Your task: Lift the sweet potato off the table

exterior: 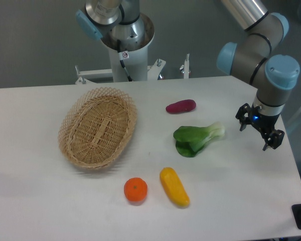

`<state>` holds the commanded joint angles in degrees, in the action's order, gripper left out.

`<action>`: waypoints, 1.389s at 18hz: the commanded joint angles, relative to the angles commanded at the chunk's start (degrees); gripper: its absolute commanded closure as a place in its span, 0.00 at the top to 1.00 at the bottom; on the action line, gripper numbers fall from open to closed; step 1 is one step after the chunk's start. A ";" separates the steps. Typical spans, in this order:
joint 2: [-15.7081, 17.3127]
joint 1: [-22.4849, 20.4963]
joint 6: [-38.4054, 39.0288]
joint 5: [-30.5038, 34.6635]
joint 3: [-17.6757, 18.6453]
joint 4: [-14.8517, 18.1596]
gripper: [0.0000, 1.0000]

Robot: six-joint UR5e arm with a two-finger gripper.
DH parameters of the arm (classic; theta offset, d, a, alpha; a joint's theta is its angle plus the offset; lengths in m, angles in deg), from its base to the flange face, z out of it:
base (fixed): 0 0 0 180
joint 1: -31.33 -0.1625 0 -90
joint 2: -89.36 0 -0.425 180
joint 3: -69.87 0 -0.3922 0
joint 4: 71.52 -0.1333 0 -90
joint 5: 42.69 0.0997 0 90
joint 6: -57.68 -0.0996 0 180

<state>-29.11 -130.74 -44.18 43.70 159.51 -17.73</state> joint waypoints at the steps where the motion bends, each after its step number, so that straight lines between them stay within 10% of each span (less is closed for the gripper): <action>1: 0.00 0.00 0.00 0.00 0.00 0.00 1.00; 12: 2.54 -0.09 0.18 0.88 3.78 0.70 1.00; 25: 10.37 0.61 -0.35 0.53 17.83 0.62 1.00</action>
<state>-18.75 -130.12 -44.53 44.23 177.35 -17.12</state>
